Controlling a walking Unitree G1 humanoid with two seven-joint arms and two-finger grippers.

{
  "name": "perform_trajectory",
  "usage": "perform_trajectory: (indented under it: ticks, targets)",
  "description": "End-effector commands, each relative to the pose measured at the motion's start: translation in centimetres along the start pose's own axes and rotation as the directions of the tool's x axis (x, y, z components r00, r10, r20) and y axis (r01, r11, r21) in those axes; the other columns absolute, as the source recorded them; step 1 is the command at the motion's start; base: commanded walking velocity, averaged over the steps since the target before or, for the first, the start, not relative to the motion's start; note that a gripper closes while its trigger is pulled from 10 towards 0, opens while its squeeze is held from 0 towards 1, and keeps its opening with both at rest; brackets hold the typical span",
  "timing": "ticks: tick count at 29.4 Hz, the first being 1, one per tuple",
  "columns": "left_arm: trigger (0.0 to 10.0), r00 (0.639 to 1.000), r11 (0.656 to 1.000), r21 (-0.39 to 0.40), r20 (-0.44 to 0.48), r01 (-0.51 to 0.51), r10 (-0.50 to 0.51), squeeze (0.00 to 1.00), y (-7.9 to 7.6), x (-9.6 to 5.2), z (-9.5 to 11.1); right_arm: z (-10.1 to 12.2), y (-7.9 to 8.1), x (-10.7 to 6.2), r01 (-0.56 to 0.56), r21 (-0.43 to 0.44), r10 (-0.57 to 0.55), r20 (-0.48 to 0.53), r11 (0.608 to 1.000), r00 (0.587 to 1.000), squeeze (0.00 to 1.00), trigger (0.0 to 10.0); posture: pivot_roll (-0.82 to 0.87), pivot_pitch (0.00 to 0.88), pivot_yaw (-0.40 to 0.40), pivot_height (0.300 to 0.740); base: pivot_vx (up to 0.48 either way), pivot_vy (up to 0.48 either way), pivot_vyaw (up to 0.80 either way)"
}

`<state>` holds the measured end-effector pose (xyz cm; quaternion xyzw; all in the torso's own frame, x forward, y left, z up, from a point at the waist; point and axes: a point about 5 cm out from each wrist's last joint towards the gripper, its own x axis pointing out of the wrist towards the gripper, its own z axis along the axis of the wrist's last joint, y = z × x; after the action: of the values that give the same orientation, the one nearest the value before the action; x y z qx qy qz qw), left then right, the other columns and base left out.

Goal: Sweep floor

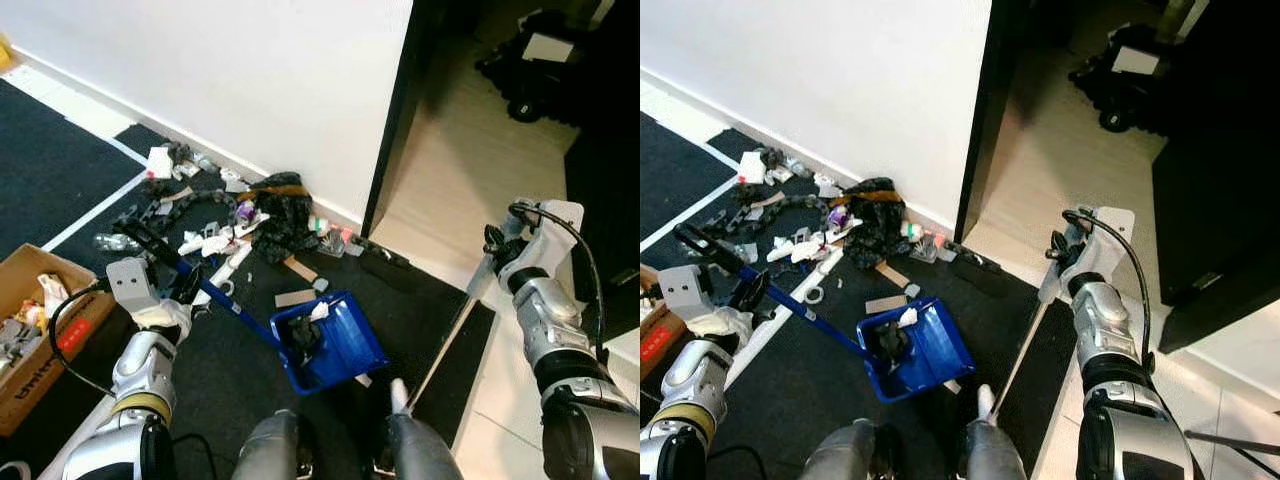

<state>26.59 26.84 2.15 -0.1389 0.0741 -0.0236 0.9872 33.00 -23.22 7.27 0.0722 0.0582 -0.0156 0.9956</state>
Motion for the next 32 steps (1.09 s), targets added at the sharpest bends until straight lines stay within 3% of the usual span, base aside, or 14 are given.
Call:
perform_trajectory:
  ticks: [1,5,9,13,20,28,32]
  targets:
    - [10.0,1.000,1.000,0.018,0.014,-0.004,0.003,0.00,0.3,0.2,0.6,0.5,0.3,0.3,-0.008,-0.001,0.008,0.030,1.000,1.000,0.00,10.0,0.11,0.015,-0.036,0.740,0.000,0.000,0.00]
    - [10.0,0.998,0.999,0.011,-0.051,-0.035,0.035,0.00,0.4,-0.3,-0.6,-0.6,2.6,0.4,-0.115,-0.005,0.115,0.001,0.993,0.993,0.00,10.0,0.12,0.009,-0.036,0.740,0.000,0.000,0.00]
    - [10.0,0.990,0.997,0.014,-0.113,-0.082,0.083,0.00,0.9,-1.4,-2.0,-1.6,3.9,0.1,-0.178,0.005,0.178,-0.028,0.984,0.984,0.00,10.0,0.12,0.006,-0.035,0.740,0.000,0.000,0.20]
    - [10.0,0.988,0.995,0.008,-0.117,-0.096,0.096,0.00,1.0,-1.6,-2.2,-2.1,4.7,0.0,-0.200,0.003,0.200,-0.032,0.980,0.979,0.00,10.0,0.12,0.001,-0.036,0.740,0.000,0.000,0.80]
    - [10.0,0.990,0.994,0.021,-0.086,-0.107,0.108,0.00,1.3,-1.3,-1.4,-2.1,5.2,0.0,-0.220,0.007,0.220,-0.024,0.976,0.975,0.00,10.0,0.13,0.000,-0.038,0.740,0.000,0.000,0.79]
    - [10.0,0.991,0.988,0.079,0.021,-0.134,0.133,0.00,2.0,0.0,1.7,-1.7,5.1,0.2,-0.227,-0.006,0.227,-0.011,0.974,0.974,0.00,10.0,0.14,0.000,-0.037,0.740,0.000,0.000,0.79]
    - [10.0,0.991,0.987,0.087,0.033,-0.132,0.130,0.00,2.1,0.2,2.2,-1.7,5.1,0.2,-0.225,-0.009,0.225,-0.009,0.974,0.974,0.00,10.0,0.15,0.000,-0.030,0.740,0.000,0.000,0.79]
